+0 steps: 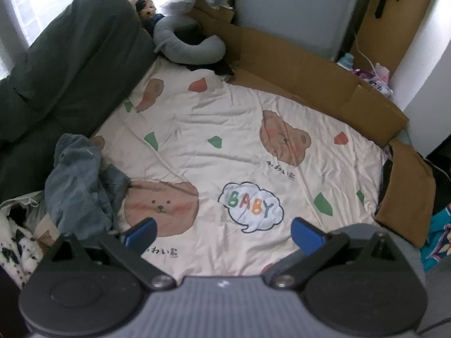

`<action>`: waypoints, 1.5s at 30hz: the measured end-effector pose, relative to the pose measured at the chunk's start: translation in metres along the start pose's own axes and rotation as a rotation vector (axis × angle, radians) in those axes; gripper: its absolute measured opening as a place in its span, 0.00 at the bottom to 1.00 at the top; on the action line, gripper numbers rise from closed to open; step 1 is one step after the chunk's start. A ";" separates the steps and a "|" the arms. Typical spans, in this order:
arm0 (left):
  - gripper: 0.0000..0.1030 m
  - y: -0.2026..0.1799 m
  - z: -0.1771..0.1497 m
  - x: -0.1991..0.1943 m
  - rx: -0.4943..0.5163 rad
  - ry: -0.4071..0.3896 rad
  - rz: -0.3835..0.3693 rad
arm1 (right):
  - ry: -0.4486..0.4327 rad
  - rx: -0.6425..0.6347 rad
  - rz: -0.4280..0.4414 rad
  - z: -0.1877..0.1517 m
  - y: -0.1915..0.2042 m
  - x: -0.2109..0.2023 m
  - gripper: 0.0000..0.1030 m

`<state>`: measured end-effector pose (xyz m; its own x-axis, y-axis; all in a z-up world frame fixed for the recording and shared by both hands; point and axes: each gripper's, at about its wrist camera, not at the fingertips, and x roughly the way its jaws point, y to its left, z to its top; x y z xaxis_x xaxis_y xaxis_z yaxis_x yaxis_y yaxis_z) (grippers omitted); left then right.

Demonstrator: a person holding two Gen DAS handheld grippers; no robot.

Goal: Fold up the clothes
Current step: 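Move both tools toward the crumpled blue jeans beside the dark pillow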

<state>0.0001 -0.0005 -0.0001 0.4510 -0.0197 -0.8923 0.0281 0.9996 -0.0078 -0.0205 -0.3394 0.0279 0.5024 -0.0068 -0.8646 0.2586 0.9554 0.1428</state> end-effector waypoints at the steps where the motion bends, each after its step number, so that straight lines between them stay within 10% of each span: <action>1: 0.99 0.003 -0.001 0.002 -0.016 0.003 -0.012 | -0.001 -0.001 0.000 0.000 0.000 0.000 1.00; 45: 0.99 0.021 -0.007 0.010 -0.029 -0.016 0.013 | -0.027 -0.012 -0.025 -0.001 0.013 -0.005 1.00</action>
<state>-0.0009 0.0208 -0.0118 0.4650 -0.0070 -0.8853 -0.0036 0.9999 -0.0098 -0.0203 -0.3263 0.0335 0.5180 -0.0380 -0.8545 0.2615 0.9582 0.1159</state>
